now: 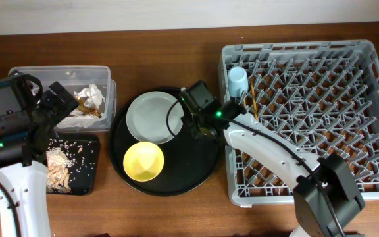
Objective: Sort waste into correct bins and load items into the dishwasher rack
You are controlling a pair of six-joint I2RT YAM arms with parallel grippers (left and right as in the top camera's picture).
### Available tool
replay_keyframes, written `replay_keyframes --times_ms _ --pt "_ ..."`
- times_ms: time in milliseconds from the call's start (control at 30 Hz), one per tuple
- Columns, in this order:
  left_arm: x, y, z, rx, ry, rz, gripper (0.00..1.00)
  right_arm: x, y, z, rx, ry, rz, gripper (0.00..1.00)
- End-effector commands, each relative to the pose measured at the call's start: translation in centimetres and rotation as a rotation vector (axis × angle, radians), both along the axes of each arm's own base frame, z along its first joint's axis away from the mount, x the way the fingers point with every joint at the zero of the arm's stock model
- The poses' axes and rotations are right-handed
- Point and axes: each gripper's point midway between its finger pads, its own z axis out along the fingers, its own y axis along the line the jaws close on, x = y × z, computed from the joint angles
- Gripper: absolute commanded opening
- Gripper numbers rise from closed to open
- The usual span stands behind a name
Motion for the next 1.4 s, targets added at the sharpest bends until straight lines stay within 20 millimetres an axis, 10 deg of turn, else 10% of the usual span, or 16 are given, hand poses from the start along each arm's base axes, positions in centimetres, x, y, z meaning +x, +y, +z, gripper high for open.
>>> replay_keyframes --times_ms 0,100,533,1200,1367 --pt "0.0 0.1 0.6 -0.002 -0.018 0.002 0.99 0.1 0.9 1.7 -0.011 -0.025 0.094 0.52" --pt "0.0 0.1 0.6 -0.002 -0.018 0.002 0.99 -0.8 0.3 0.7 -0.041 0.021 0.096 0.36" --pt "0.0 0.1 0.6 -0.002 -0.018 0.002 0.99 -2.8 -0.2 -3.2 -0.067 0.139 0.117 0.26" --pt "0.0 0.1 0.6 -0.002 -0.018 0.002 0.99 -3.2 -1.4 -3.7 -0.118 0.157 0.102 0.04" --pt "0.0 0.1 0.6 -0.002 -0.018 0.002 0.99 -2.1 -0.4 -1.2 -0.08 0.111 0.104 0.04"
